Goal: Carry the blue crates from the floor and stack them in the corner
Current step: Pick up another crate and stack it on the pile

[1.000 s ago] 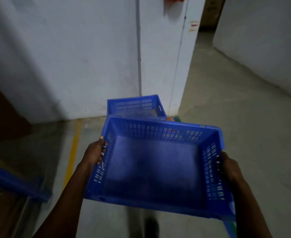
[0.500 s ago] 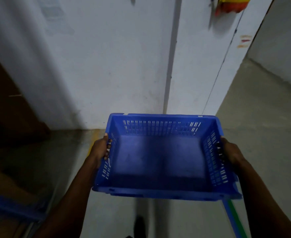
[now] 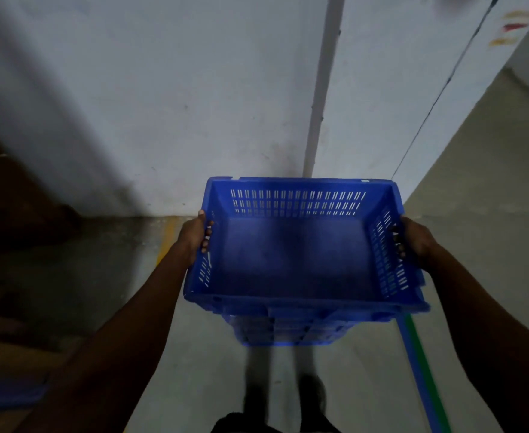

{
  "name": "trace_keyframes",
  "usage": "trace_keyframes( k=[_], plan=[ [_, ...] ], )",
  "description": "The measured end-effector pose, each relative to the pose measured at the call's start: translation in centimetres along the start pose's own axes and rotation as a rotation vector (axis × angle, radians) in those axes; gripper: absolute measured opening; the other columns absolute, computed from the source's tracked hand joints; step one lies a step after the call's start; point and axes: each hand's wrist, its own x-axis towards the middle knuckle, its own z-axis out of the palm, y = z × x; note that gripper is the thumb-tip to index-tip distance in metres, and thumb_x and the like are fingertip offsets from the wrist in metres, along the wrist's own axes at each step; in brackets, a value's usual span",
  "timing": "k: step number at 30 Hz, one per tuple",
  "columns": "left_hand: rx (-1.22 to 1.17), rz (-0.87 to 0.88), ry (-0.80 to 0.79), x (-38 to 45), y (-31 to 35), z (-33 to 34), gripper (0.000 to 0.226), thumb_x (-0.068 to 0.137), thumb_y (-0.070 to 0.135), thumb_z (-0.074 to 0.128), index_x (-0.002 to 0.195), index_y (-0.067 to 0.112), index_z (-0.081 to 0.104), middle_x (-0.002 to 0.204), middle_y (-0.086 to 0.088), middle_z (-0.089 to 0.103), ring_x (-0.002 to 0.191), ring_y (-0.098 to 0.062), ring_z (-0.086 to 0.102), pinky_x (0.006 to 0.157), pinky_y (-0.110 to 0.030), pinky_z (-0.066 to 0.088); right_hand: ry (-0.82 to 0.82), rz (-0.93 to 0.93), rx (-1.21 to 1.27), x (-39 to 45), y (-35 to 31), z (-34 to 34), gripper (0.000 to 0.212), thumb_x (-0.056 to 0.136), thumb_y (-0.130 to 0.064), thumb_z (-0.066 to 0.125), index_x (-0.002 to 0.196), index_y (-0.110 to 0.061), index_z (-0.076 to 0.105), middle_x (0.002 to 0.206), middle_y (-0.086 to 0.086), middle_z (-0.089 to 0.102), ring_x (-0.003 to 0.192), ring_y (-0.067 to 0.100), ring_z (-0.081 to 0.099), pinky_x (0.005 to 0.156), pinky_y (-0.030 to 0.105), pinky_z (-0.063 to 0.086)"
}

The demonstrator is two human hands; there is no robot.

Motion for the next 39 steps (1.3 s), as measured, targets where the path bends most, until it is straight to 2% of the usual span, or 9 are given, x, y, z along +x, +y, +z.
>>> trace_keyframes(
  k=[7,16,23,28,32,39],
  plan=[
    [0.006,-0.023,0.058,5.2,-0.7,2.1,0.047,0.103,0.054,0.038,0.083,0.017,0.059,0.064,0.002,0.052,0.047,-0.015,0.038,0.047,-0.026,0.033,-0.021,0.013,-0.018,6.0,-1.2,1.3,0.054,0.092,-0.062,0.045,0.096,-0.011,0.064,0.067,0.005,0.054,0.049,0.018,0.043,0.047,0.03,0.037],
    [0.019,-0.063,0.107,6.7,-3.2,1.9,0.046,0.104,0.051,0.039,0.087,0.015,0.061,0.066,0.001,0.053,0.047,-0.016,0.037,0.049,-0.028,0.033,-0.083,0.019,-0.02,7.1,0.2,3.7,0.05,0.1,-0.057,0.041,0.091,-0.011,0.06,0.069,0.006,0.052,0.051,0.019,0.043,0.049,0.031,0.038],
    [0.05,-0.11,0.136,6.5,-6.7,1.3,0.049,0.103,0.054,0.039,0.093,0.013,0.064,0.068,0.0,0.057,0.048,-0.015,0.042,0.05,-0.028,0.037,-0.142,0.04,-0.044,6.3,2.5,4.2,0.047,0.101,-0.053,0.043,0.097,-0.009,0.059,0.068,0.006,0.052,0.052,0.019,0.045,0.05,0.029,0.04],
    [0.072,-0.079,0.128,7.2,-5.8,2.4,0.05,0.103,0.054,0.038,0.097,0.011,0.064,0.067,0.001,0.057,0.046,-0.015,0.043,0.049,-0.028,0.038,-0.118,0.037,-0.031,6.9,2.8,3.5,0.047,0.102,-0.053,0.042,0.095,-0.01,0.058,0.07,0.006,0.053,0.055,0.02,0.047,0.052,0.032,0.041],
    [0.095,-0.044,0.137,7.3,-5.4,3.6,0.048,0.104,0.053,0.038,0.09,0.014,0.063,0.07,-0.002,0.058,0.05,-0.017,0.045,0.051,-0.029,0.04,-0.071,0.033,-0.03,8.2,2.9,3.0,0.05,0.102,-0.054,0.041,0.094,-0.008,0.059,0.069,0.008,0.054,0.053,0.021,0.045,0.051,0.033,0.04],
    [0.099,-0.026,0.145,7.6,-5.8,3.6,0.047,0.104,0.052,0.039,0.092,0.013,0.064,0.069,0.0,0.059,0.051,-0.015,0.046,0.052,-0.028,0.04,-0.045,0.001,-0.023,8.4,2.1,3.7,0.051,0.101,-0.052,0.041,0.095,-0.006,0.062,0.068,0.007,0.053,0.05,0.02,0.043,0.049,0.031,0.037]
  ],
)
